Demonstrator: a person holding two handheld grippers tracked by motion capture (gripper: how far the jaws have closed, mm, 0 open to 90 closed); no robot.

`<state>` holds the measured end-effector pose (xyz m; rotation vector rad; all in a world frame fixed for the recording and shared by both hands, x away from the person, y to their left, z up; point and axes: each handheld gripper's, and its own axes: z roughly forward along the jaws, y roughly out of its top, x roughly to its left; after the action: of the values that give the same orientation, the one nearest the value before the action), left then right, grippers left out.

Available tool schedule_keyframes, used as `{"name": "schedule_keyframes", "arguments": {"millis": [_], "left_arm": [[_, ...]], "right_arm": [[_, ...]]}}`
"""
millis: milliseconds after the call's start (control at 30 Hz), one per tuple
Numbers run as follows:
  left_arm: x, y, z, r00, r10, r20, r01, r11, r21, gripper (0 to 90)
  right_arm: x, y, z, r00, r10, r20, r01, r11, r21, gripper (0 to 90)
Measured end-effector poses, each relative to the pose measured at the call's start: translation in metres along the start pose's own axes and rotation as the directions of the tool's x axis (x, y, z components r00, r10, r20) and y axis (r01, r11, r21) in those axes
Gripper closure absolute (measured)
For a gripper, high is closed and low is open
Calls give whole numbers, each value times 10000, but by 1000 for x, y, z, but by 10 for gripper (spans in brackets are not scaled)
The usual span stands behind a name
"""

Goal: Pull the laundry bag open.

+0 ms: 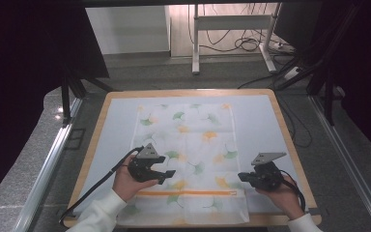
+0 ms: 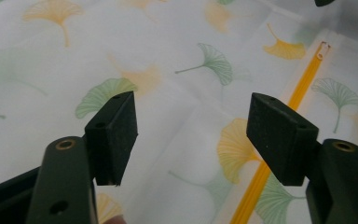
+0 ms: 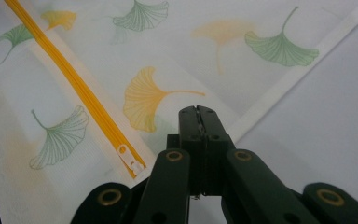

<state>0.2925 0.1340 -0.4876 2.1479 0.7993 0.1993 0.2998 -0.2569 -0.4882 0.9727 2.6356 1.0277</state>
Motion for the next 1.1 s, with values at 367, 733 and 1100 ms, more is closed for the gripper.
{"name": "schedule_keyframes", "arguments": {"millis": [367,733,1100], "left_arm": [[-20,10,22,9989,102,463,-113,9996,250,370],[-21,9,30,9975,-184,676,163,9994,315,386],[-32,9,32,9980,265,577,-299,9979,579,404]], "right_arm": [[5,-9,-3,9998,167,-96,-167,9999,26,892],[14,-14,-4,9996,206,-217,-201,9996,219,893],[21,-16,3,9991,164,-388,-137,9975,688,893]]}}
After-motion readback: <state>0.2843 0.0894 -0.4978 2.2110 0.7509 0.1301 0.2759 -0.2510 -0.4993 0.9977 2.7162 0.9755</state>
